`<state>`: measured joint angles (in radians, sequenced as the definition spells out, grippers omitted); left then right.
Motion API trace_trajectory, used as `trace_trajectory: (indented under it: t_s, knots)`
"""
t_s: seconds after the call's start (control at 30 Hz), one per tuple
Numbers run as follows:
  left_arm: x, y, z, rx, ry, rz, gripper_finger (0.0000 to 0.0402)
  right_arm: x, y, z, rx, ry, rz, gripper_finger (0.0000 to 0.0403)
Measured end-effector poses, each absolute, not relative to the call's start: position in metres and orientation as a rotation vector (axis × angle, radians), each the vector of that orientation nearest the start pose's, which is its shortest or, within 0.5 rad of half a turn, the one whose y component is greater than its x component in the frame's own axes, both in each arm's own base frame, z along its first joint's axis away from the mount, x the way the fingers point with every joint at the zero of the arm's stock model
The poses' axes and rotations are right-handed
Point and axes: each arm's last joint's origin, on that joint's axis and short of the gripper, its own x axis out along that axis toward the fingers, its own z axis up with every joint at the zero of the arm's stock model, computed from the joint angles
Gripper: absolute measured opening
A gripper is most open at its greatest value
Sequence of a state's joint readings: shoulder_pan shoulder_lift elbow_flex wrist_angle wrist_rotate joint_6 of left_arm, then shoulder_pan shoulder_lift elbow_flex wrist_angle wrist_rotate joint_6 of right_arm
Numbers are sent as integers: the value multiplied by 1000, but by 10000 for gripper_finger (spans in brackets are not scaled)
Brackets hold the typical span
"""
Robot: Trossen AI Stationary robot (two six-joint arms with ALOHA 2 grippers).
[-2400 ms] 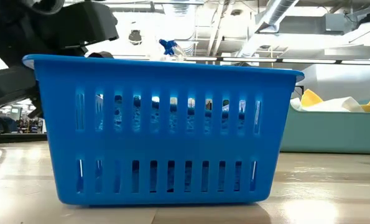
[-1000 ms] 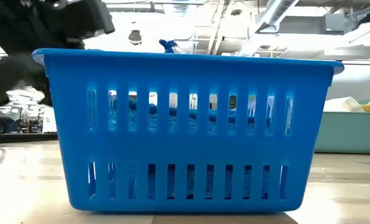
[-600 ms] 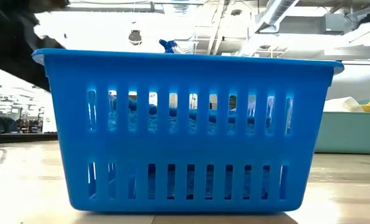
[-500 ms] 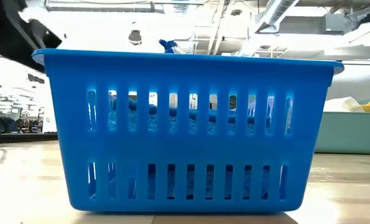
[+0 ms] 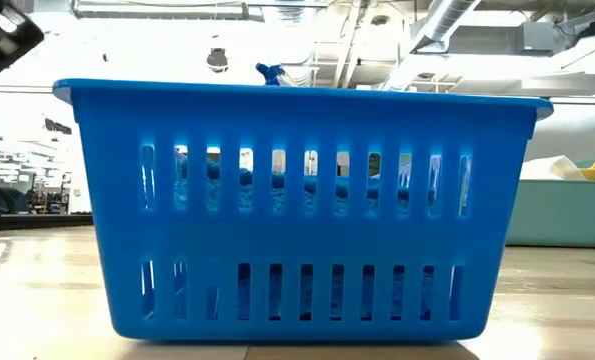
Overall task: Pick & Place Kitchen Items
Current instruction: Put the green microfiber towel into the green bin
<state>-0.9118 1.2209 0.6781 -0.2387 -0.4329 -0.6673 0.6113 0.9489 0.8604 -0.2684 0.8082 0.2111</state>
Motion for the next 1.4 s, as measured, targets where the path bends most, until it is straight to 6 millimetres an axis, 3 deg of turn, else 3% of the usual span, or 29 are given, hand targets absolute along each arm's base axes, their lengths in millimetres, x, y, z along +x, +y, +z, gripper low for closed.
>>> trace_trajectory:
  t_s: [0.2,0.53,0.9,1.4]
  knots:
    - [146,-179,202,-343,931,-215,197,174,97,326,-22,246,-218,336]
    - [123,-179,192,-651,1308,-54,199,174,97,326,-19,242,-218,336]
    - [111,-191,186,-754,1338,46,199,173,97,325,-23,253,-219,336]
    - [118,-208,144,-773,1450,254,199,174,97,325,-10,252,-220,336]
